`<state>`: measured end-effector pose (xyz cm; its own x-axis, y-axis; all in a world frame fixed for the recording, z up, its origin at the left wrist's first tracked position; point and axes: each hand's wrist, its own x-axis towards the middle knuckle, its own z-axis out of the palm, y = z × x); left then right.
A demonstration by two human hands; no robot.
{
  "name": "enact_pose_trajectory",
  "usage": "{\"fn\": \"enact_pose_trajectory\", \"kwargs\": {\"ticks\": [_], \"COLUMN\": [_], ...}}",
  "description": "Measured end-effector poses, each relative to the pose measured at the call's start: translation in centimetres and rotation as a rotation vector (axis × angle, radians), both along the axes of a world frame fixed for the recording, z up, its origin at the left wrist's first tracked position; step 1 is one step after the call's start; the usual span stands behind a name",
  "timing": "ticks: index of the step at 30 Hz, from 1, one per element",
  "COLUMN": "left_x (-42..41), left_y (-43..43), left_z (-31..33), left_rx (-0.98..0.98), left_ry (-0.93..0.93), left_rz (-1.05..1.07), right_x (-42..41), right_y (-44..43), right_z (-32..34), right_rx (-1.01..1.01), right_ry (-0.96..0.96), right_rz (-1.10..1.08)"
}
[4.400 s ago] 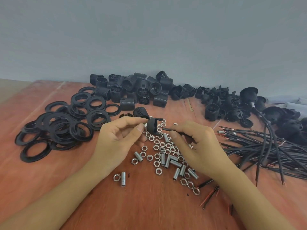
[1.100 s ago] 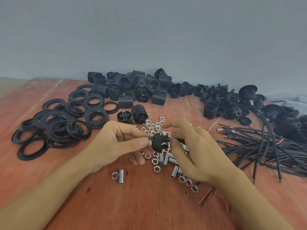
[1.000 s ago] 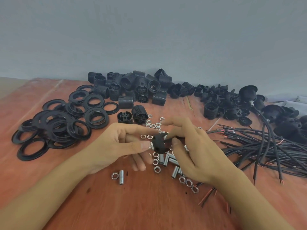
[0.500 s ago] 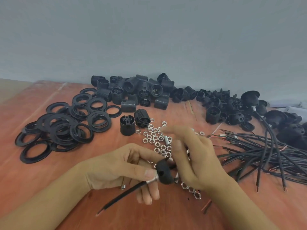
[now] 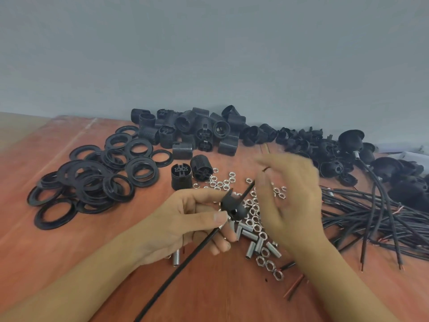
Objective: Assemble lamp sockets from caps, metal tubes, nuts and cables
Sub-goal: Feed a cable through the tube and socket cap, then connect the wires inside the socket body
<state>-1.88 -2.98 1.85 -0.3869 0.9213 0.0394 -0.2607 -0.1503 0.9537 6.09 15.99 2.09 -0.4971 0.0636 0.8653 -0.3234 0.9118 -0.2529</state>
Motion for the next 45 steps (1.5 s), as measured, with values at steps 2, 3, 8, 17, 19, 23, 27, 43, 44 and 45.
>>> {"fn": "enact_pose_trajectory", "kwargs": {"ticks": [2,3,8,17,19,23,27,43,44,45], "left_x": [-0.1,-0.1,0.1,0.0,0.0,-0.3,-0.4,-0.7,-0.8,-0.9], "left_y": [0.0,0.0,0.2,0.4,0.6,0.9,0.7,0.2,0.2,0.3], "left_z": [0.2,0.0,-0.2,0.1,-0.1,-0.4,-0.2,0.8,0.7,0.6], "left_rx": [0.008,-0.003,-0.058,-0.117,-0.149,-0.2,-0.221,-0.008,0.002,0.006], "left_ry": [-0.006,0.004,0.078,-0.028,-0.029,-0.059,-0.022,0.211,0.244,0.275], "left_rz": [0.019,0.03,0.071,0.203,0.219,0.262,0.284,0.67,0.684,0.702], "right_x": [-0.5,-0.6,-0.4,-0.3,-0.4,-0.4,-0.4,-9.2,-9.6,-9.8], "right_y": [1.0,1.1,-0.1,-2.3,-2.3,-2.5,-3.1,-1.7,-1.9,-1.9], "right_z": [0.1,0.1,-0.1,-0.9,-1.1,-1.4,-1.5,0.6,0.5,0.5], "right_rx": [-0.157,-0.281,-0.898,-0.864,-0.847,-0.745,-0.706,0.085,0.136,0.147], "right_ry": [-0.058,-0.127,-0.295,-0.377,-0.352,-0.347,-0.32,-0.85,-0.861,-0.85], "right_rz": [-0.181,-0.188,0.205,0.407,0.387,0.422,0.44,0.047,0.044,0.033]}}
